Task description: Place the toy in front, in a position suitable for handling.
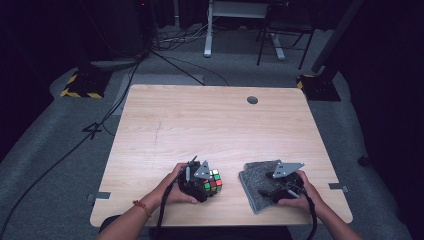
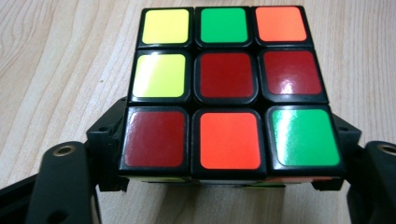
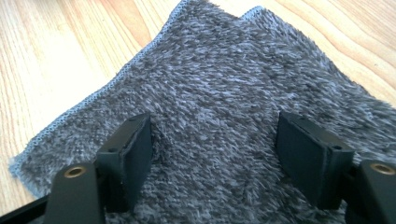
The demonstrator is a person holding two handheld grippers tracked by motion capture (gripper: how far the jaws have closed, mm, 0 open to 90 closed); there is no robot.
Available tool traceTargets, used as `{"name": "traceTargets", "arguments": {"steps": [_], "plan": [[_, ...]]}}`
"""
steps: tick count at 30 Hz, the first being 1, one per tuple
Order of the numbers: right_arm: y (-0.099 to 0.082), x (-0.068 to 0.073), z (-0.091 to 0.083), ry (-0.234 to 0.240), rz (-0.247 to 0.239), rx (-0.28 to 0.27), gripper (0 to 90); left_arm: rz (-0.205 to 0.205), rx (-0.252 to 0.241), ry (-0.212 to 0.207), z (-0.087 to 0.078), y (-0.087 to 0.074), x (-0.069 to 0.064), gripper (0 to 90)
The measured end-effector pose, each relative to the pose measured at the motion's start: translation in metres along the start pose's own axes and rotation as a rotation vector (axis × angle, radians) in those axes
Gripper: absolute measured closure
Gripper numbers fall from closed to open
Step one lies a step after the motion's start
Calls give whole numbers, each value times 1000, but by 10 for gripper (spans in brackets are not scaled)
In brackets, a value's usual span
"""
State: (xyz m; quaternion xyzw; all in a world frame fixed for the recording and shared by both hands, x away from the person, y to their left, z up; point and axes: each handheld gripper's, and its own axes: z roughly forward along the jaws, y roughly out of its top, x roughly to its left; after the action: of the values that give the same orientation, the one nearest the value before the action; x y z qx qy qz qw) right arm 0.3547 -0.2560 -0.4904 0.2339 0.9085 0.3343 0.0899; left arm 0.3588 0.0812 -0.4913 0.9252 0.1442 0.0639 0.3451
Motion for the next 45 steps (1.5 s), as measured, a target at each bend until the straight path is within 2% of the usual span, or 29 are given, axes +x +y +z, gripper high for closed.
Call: {"name": "traceTargets", "arguments": {"steps": [1,2,3,4,6,7,8,9,10,11,13,19,21,25,28,33,36,40,43,45], "plan": [[1,-1,0,-2,5,5,325,-8,0,11,0,0,1,196],[3,-1,0,-4,6,9,367,-23,-7,0,0,1,3,189],[4,-1,1,-5,9,8,418,-19,-9,-3,1,1,3,187],[4,-1,1,-5,9,8,418,-19,-9,-3,1,1,3,186],[6,-3,2,-9,16,-6,536,-23,-11,2,2,2,3,183],[9,-6,4,-13,23,-12,628,-13,-18,2,3,3,3,200],[9,-6,4,-13,23,-12,628,-13,-18,2,3,3,3,215],[13,-7,7,-18,20,-8,692,-2,-14,-1,3,4,4,223],[16,-8,8,-19,16,-4,718,-2,-14,-1,3,4,4,252],[16,-8,8,-19,16,-4,718,0,-14,-13,2,4,4,252],[20,-9,11,-28,5,0,743,0,-22,-13,2,4,5,315],[20,-12,13,-27,10,-29,777,-1,-25,-29,3,4,10,330],[19,-14,12,-23,6,-44,785,15,-24,-19,4,6,10,333],[19,-15,11,-17,4,-56,788,20,-22,-18,5,8,10,334],[19,-17,7,-24,0,-70,789,45,-14,-13,5,10,8,335],[19,-21,-2,-21,10,-112,790,58,-4,-6,4,16,7,336],[21,-21,-6,-24,7,-125,789,62,-14,-4,3,19,9,336],[22,-22,-9,-31,10,-136,790,47,-32,3,2,24,11,336],[24,-24,-13,-32,6,-151,790,80,-43,-1,4,34,11,336],[26,-24,-16,-32,7,-166,790,84,-42,2,5,37,11,336]]}}
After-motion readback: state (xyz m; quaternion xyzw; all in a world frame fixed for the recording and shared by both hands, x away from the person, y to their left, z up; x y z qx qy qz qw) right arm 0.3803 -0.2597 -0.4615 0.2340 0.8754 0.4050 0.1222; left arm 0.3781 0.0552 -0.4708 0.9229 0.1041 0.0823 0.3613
